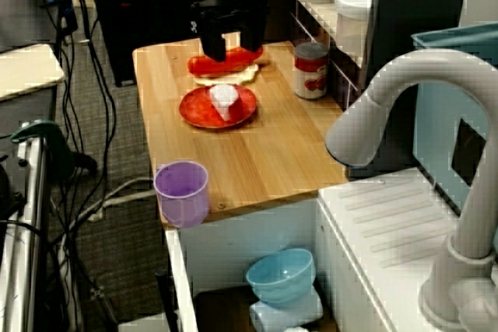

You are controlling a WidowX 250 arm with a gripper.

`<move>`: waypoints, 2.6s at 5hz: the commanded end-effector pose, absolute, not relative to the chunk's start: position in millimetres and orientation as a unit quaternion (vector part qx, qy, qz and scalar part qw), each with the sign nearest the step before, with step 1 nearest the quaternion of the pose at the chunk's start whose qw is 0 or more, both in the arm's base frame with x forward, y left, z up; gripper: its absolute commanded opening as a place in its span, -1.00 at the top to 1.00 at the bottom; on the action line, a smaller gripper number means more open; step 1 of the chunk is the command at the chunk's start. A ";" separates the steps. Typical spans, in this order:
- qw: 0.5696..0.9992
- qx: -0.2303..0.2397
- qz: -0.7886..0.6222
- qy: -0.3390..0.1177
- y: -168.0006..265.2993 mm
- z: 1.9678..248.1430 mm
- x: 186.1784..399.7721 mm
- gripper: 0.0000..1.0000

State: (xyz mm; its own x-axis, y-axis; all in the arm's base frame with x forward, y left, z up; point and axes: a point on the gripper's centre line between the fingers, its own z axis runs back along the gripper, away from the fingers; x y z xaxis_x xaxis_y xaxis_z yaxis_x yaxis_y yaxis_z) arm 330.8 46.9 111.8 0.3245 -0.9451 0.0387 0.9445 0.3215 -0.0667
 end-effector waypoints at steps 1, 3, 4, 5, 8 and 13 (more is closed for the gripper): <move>0.708 -0.014 -0.705 0.020 60.9 100.5 327.8 -1.00; 0.712 -0.004 -0.701 0.025 80.7 73.4 308.2 -1.00; 0.726 -0.026 -0.687 0.015 90.3 67.8 293.5 -1.00; 0.752 -0.050 -0.657 0.016 82.4 62.8 293.5 -1.00; 0.785 -0.072 -0.615 -0.004 62.1 103.5 331.8 -1.00; 0.831 -0.023 -0.555 -0.036 53.7 85.1 327.5 -1.00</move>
State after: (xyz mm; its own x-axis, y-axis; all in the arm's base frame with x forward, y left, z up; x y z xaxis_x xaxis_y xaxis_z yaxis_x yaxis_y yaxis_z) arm 322.4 53.5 61.3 0.3946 -0.9160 0.0721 0.9181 0.3900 -0.0705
